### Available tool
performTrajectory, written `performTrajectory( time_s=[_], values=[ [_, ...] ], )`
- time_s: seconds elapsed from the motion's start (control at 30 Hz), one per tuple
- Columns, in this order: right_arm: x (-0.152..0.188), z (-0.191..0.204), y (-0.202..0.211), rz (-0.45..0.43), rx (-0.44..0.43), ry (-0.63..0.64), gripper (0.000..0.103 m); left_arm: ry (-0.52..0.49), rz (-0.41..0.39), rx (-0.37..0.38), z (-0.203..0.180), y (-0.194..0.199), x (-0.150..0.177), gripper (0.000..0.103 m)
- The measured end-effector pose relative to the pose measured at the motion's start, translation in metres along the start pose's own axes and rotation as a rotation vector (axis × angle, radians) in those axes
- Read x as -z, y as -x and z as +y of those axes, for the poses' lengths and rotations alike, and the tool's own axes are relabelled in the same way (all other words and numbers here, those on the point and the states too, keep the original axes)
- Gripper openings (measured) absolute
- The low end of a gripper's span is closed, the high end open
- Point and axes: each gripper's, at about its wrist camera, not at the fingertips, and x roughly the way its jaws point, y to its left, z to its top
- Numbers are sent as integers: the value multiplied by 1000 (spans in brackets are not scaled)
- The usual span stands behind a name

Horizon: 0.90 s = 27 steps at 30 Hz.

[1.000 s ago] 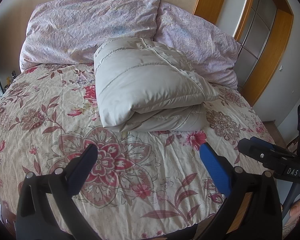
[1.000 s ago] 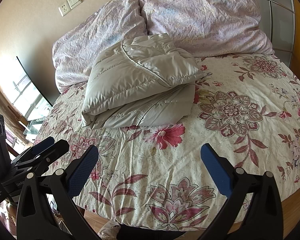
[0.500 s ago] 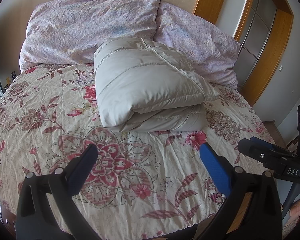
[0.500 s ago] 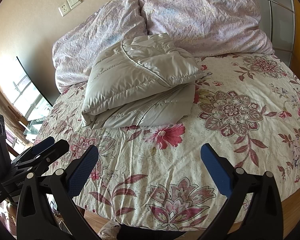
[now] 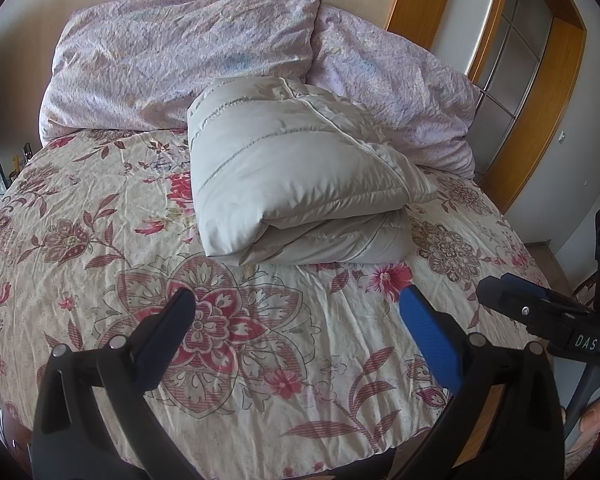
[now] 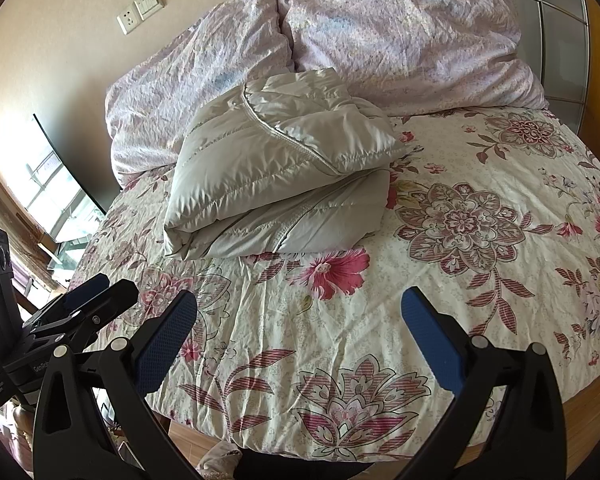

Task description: Fold large clothes

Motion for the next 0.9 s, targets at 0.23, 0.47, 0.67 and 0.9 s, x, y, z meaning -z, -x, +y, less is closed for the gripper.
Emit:
performTrajectory(
  time_s=[0.23, 0.47, 0.67, 0.9],
  values=[
    [0, 0, 0, 0, 1, 0, 102, 0, 1, 0, 0, 0, 0, 101],
    [0, 1, 0, 4, -1, 3, 102, -8, -17, -35, -3, 2, -3, 101],
    [-1, 1, 0, 7, -3, 2, 102, -4, -35, -38, -1, 3, -6, 98],
    [-1, 1, -1, 6, -2, 4, 102, -5, -35, -24, 0, 3, -7, 99]
  ],
)
